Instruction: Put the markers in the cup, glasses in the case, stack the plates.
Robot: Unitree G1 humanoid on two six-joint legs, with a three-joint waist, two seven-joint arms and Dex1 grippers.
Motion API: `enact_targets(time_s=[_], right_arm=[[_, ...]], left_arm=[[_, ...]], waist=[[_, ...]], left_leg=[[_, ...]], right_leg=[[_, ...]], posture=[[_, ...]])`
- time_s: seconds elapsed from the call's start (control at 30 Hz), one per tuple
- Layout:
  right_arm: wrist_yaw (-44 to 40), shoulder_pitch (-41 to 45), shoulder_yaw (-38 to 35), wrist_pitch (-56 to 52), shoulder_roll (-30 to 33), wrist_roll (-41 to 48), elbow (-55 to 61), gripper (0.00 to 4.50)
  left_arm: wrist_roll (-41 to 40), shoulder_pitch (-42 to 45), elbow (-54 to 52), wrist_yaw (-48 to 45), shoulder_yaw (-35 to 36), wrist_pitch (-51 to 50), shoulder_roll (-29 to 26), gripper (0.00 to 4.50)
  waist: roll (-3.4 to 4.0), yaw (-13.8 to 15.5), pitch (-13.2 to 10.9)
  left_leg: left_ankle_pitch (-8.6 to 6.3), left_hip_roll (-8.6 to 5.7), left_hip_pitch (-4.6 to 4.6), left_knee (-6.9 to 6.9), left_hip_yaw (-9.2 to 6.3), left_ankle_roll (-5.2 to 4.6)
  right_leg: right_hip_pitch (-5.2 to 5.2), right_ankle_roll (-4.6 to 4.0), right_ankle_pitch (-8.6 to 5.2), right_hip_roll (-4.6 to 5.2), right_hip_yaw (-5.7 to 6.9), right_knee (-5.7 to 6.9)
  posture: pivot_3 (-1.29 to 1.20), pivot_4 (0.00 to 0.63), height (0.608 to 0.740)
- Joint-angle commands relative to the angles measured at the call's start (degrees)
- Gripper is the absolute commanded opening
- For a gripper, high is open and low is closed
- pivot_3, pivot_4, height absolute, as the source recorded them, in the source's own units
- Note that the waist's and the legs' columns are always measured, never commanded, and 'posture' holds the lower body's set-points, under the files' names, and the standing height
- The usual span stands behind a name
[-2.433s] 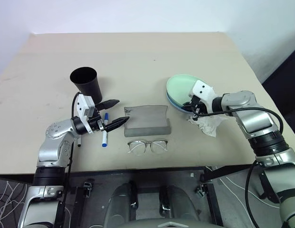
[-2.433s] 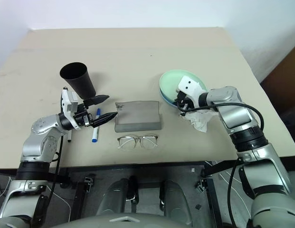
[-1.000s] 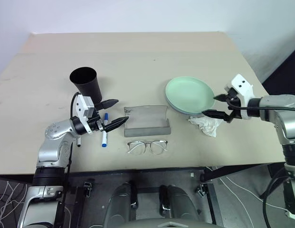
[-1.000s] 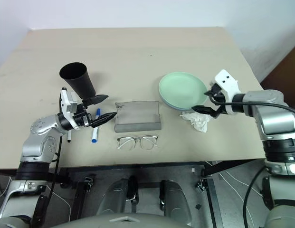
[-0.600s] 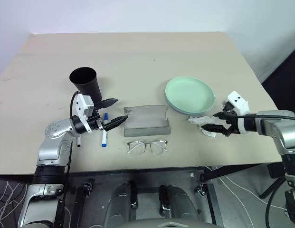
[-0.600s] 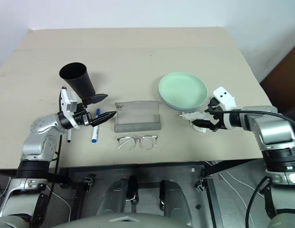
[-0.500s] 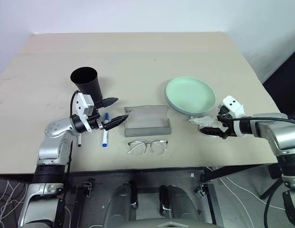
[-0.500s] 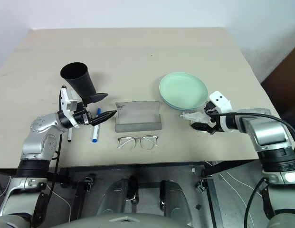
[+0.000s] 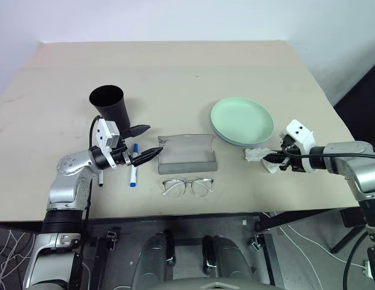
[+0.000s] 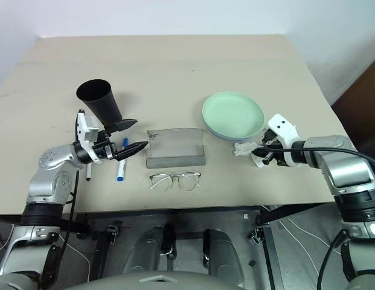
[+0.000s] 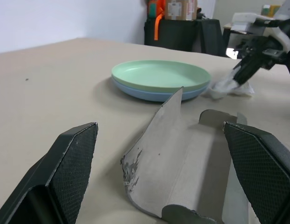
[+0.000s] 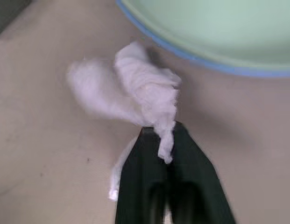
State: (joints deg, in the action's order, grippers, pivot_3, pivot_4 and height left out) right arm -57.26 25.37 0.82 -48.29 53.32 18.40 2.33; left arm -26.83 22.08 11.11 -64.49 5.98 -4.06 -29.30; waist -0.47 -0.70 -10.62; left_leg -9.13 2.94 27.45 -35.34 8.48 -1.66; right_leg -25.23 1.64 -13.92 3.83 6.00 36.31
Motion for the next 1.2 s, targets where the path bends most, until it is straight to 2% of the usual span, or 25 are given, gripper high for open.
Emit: enact_targets(time_s=[0.03, 0.2, 0.4, 0.6, 0.7, 1.03, 1.07, 1.2], right_arm=[[-1.28, 2.76, -5.74, 0.18, 2.2, 3.34, 2.92, 0.04], [2.32, 11.81, -8.36, 1.39, -0.28, 3.94, -3.12, 0.04], [9.68, 21.39, -3.23, 10.71, -9.87, -3.13, -19.81, 0.04], [11.8, 26.83, 0.59, 14.51, -15.18, -7.59, -31.15, 0.04], [11.18, 27.37, 1.68, 15.74, -16.06, -9.03, -33.86, 0.79], [5.79, 25.56, 1.08, 14.34, -14.97, -7.68, -27.28, 4.29], [5.08, 25.33, 0.73, 14.32, -14.73, -7.25, -26.16, 4.48], [0.31, 26.33, -1.37, 7.89, -13.92, -1.81, -20.19, 4.48]], left_arm=[[-0.42, -0.16, -1.57, 0.15, 0.95, 0.82, -0.24, 4.5], [-0.68, -0.45, -2.2, 0.31, 1.29, 0.51, -0.61, 4.5], [-0.77, -1.38, -3.76, 1.17, 1.44, 0.15, -0.62, 4.5], [-0.91, -2.64, -5.97, 2.26, 1.65, -0.79, -0.8, 4.5], [-0.97, -3.1, -6.8, 2.89, 1.9, -1.19, -1.01, 4.5], [-1.22, -3.75, -8.38, 4.25, 2.25, -1.99, -1.37, 4.5], [-1.24, -3.78, -8.28, 4.23, 2.37, -1.91, -1.45, 4.5], [-1.36, -4.13, -8.11, 4.17, 2.88, -1.57, -1.83, 4.5]], waist=[[0.0, -0.04, 0.0], [0.01, -0.3, 0.0], [0.0, -0.41, 0.01], [0.04, -0.16, -0.02], [0.05, -0.24, -0.02], [0.07, -0.33, -0.02], [0.06, -0.32, -0.01], [0.07, -0.37, -0.02]], left_leg=[[0.0, 0.0, 0.0, -0.01, 0.0, 0.0], [0.0, 0.0, -0.03, -0.03, 0.0, 0.0], [0.0, 0.02, -0.03, 0.03, 0.02, 0.01], [0.02, 0.02, 0.1, 0.01, 0.21, 0.0], [0.02, 0.02, 0.09, -0.01, 0.25, 0.0], [0.02, 0.07, 0.02, -0.03, 0.27, -0.01], [0.02, 0.07, 0.02, -0.03, 0.28, -0.01], [0.02, 0.07, 0.02, -0.04, 0.28, -0.01]], right_leg=[[0.0, 0.0, 0.0, 0.0, 0.0, 0.0], [-0.06, 0.0, 0.02, 0.0, 0.0, 0.0], [-0.11, -0.01, 0.04, 0.0, 0.0, -0.01], [-0.08, 0.01, 0.05, 0.02, -0.07, 0.04], [-0.06, 0.03, 0.07, 0.02, -0.07, 0.07], [-0.09, 0.02, 0.06, 0.03, -0.07, 0.27], [-0.1, 0.02, 0.06, 0.03, -0.07, 0.28], [-0.12, 0.01, 0.06, 0.04, -0.09, 0.32]], posture=[[0.0, 0.15, 0.715], [0.0, 0.15, 0.715], [0.0, 0.15, 0.715], [0.0, 0.15, 0.715], [0.0, 0.15, 0.715], [0.0, 0.15, 0.715], [0.0, 0.15, 0.715], [0.0, 0.15, 0.715]])
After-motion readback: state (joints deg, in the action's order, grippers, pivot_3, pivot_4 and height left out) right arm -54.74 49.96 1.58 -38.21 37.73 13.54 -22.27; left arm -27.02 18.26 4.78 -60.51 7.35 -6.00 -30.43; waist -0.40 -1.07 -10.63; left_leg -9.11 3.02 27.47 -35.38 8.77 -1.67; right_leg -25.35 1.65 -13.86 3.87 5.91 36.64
